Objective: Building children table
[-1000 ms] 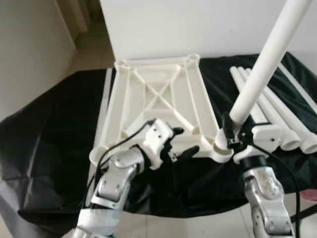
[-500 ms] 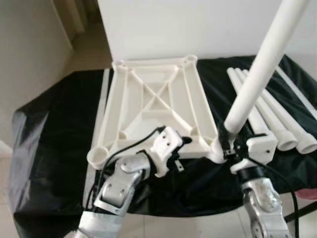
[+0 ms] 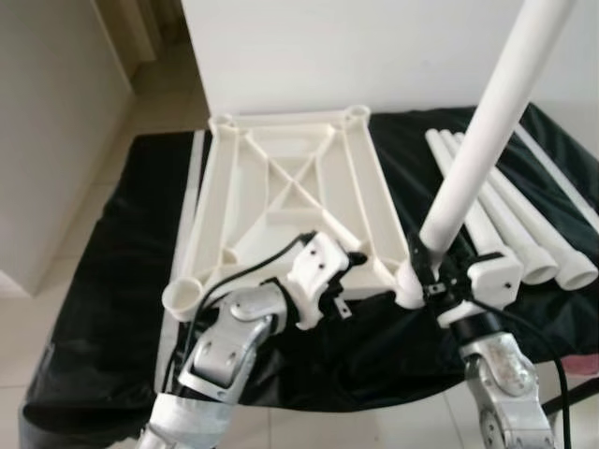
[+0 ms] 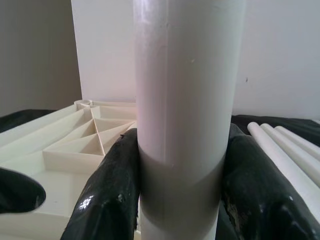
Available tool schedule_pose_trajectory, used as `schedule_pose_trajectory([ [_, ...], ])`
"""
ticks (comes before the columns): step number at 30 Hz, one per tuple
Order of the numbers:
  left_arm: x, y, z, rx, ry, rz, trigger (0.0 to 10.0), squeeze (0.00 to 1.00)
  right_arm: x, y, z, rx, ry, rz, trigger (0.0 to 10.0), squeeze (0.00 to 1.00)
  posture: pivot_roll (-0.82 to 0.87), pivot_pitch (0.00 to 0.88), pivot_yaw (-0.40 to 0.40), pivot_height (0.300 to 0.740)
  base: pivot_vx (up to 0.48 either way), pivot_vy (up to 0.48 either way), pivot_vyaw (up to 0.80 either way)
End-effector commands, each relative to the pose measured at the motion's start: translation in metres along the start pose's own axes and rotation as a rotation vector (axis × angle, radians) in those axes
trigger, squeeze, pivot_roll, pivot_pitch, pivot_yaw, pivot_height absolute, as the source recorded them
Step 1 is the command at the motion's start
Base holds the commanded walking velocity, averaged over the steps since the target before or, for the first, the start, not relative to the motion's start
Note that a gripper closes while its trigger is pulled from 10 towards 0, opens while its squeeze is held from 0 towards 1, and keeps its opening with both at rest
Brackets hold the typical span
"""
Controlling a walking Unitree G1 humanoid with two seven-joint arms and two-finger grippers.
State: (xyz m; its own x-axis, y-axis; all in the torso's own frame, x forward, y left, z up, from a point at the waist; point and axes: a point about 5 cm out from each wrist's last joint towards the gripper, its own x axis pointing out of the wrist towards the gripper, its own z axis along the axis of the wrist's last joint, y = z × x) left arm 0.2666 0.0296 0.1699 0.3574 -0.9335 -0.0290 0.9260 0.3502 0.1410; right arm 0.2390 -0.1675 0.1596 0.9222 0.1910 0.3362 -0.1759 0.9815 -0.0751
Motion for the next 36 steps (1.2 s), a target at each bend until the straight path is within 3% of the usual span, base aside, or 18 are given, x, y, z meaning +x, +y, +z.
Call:
schedule_pose_trajectory([
  [1, 0.000, -0.001, 0.001, 0.005, 0.014, -0.020, 10.0, 0.00, -0.008, 0.001, -0.027, 0.078, 0.158, -0.020, 10.0, 0.00, -0.09, 0.058, 0.050, 0.740, 0.000, 0.000, 0.00],
  [6, -0.001, -0.002, 0.002, 0.005, 0.014, -0.018, 10.0, 0.00, -0.008, -0.002, -0.029, 0.162, 0.173, -0.067, 10.0, 0.00, -0.09, 0.061, 0.050, 0.740, 0.000, 0.000, 0.00],
  [14, 0.000, -0.002, 0.002, -0.002, 0.013, -0.021, 10.0, 0.00, -0.004, -0.009, -0.031, 0.163, 0.194, -0.084, 10.0, 0.00, -0.09, 0.059, 0.051, 0.740, 0.000, 0.000, 0.00],
  [28, 0.001, -0.003, 0.003, 0.001, 0.012, -0.021, 10.0, 0.00, 0.001, -0.007, -0.034, 0.177, 0.231, -0.095, 10.0, 0.00, -0.09, 0.044, 0.047, 0.740, 0.000, 0.000, 0.00],
  [31, 0.001, -0.003, 0.003, 0.000, 0.011, -0.023, 10.0, 0.00, 0.002, -0.008, -0.034, 0.157, 0.231, -0.124, 10.0, 0.00, -0.09, 0.043, 0.046, 0.740, 0.000, 0.000, 0.00],
  [33, 0.002, -0.004, 0.003, -0.001, 0.010, -0.025, 10.0, 0.00, 0.005, -0.011, -0.036, 0.118, 0.226, -0.240, 10.0, 0.00, -0.09, 0.040, 0.044, 0.740, 0.000, 0.000, 0.00],
  [36, 0.002, -0.004, 0.003, -0.002, 0.010, -0.026, 10.0, 0.00, 0.006, -0.012, -0.036, 0.113, 0.223, -0.286, 10.0, 0.00, -0.09, 0.039, 0.044, 0.740, 0.000, 0.000, 0.00],
])
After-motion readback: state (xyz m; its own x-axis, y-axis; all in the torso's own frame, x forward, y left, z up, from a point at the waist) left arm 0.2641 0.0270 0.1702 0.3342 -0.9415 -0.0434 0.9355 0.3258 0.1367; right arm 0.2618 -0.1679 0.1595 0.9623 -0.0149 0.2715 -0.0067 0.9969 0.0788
